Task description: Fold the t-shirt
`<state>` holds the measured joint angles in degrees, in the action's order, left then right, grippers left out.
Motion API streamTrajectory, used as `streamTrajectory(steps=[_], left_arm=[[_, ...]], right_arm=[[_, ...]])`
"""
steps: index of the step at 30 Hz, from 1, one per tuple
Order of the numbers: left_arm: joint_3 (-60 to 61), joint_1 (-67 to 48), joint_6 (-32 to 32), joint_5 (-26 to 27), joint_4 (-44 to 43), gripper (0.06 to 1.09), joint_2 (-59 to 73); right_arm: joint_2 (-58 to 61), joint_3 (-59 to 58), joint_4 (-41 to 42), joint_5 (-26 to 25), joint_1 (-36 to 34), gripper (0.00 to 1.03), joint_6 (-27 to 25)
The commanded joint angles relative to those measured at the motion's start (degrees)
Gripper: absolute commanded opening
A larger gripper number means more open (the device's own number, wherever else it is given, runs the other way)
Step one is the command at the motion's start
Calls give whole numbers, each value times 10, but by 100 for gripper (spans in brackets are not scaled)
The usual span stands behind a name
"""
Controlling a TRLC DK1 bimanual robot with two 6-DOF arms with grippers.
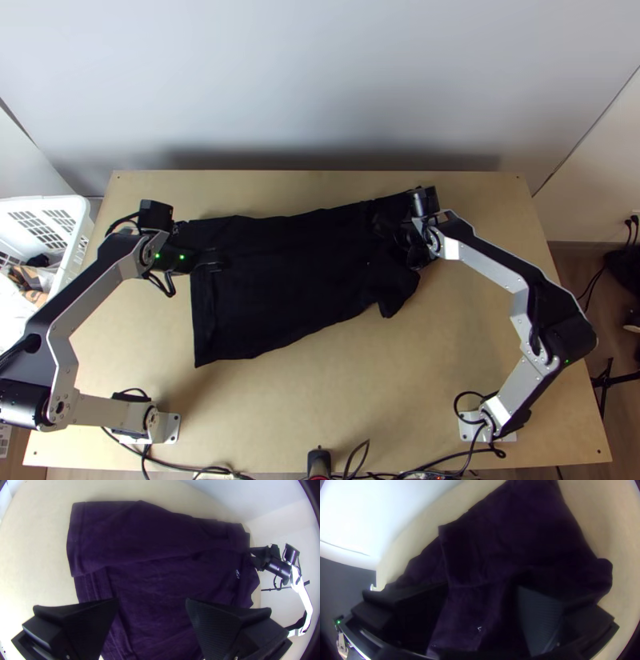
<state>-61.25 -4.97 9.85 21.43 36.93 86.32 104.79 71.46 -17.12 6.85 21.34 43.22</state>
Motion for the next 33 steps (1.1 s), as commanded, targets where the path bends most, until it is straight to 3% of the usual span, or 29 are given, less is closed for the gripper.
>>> streamTrajectory(steps=[1,4,8,13,29,31,32,33], left_arm=[[6,8,-5,0,0,103,-3],[9,10,-7,0,0,103,-3],[10,10,-8,1,-1,103,-2],[10,8,-5,1,-7,103,2],[18,15,-4,1,-6,103,-16],[19,15,-4,1,-6,103,-17],[19,15,-4,1,-6,103,-17],[19,15,-4,1,-6,103,-18]], right_arm=[[-104,-24,-33,-3,-7,98,-47],[-203,-55,-83,-2,-36,98,-30],[-289,-90,-213,4,-70,98,-5],[-341,-205,-239,38,-89,98,10],[-175,-242,-23,109,-56,91,27],[-158,-231,-16,109,-50,81,35],[-152,-227,-17,109,-49,71,51],[-151,-224,-17,109,-50,52,71]])
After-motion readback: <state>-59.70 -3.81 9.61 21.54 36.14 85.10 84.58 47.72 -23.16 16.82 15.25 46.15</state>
